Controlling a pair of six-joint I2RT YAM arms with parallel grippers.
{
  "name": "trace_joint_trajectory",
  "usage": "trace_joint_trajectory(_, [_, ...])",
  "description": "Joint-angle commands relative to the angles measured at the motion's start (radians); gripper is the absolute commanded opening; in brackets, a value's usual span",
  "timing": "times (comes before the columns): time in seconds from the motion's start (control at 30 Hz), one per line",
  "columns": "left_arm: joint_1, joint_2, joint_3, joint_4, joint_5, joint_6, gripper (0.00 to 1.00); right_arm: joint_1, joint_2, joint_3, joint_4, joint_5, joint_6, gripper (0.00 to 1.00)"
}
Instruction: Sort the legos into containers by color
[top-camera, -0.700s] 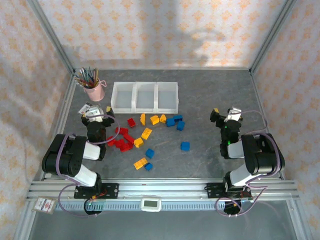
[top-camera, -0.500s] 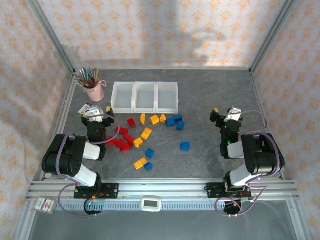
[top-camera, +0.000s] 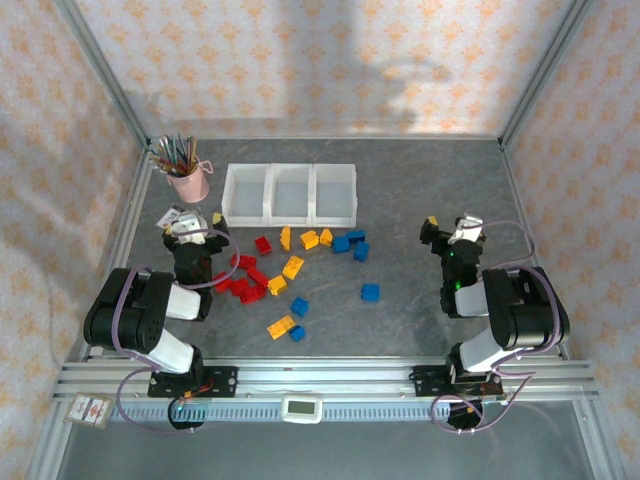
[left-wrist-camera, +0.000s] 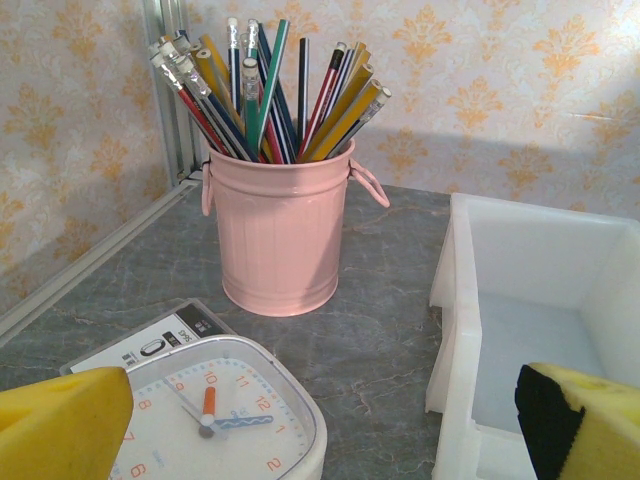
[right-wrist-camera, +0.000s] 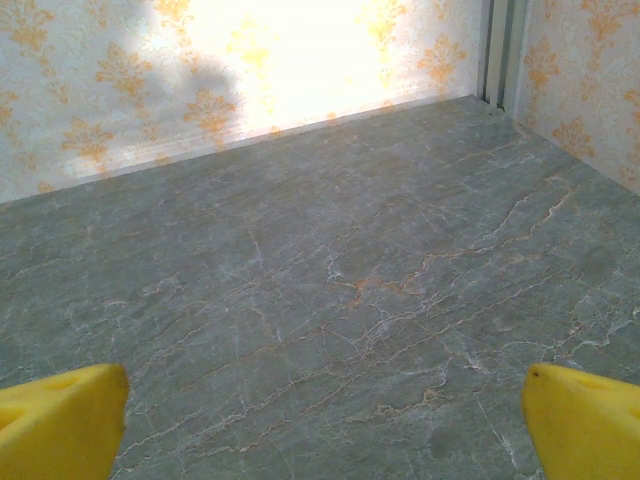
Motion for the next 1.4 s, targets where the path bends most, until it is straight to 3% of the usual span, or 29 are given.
trace_joint_trajectory(0.0, [0.011, 0.007, -0.002, 0.04, 0.002, -0.01, 0.99, 0.002, -0.006, 0.013, 0.035, -0.001, -0.016, 1.0])
trace_joint_trajectory(0.53, [0.011, -0.036, -0.027, 0.053, 0.025, -0.003, 0.99, 0.002, -0.046, 0.019, -0.004, -0.006, -0.017, 1.0])
trace_joint_trajectory(0.67, [0.011, -0.131, -0.045, 0.001, 0.008, -0.01, 0.99, 0.002, -0.132, 0.04, -0.111, 0.019, -0.002, 1.0])
trace_joint_trajectory(0.8, [0.011, -0.279, -0.018, -0.173, 0.003, -0.03, 1.0, 0.0, -0.228, 0.118, -0.309, 0.06, 0.055, 1.0])
trace_joint_trajectory(0.93, [0.012, -0.442, 0.053, -0.403, 0.012, -0.15, 1.0, -0.009, -0.32, 0.184, -0.461, 0.034, 0.209, 1.0])
trace_joint_trajectory(1.07, [0.012, -0.558, 0.089, -0.594, -0.037, -0.427, 1.0, -0.019, -0.376, 0.242, -0.706, 0.033, 0.461, 1.0])
trace_joint_trajectory(1.17, [0.018, -0.618, 0.057, -0.612, -0.035, -0.535, 0.99, -0.029, -0.385, 0.233, -0.74, -0.088, 0.499, 1.0])
trace_joint_trajectory(1.37, [0.017, -0.678, 0.092, -0.807, 0.077, -0.637, 0.99, 0.018, -0.382, 0.302, -0.892, -0.164, 0.512, 1.0])
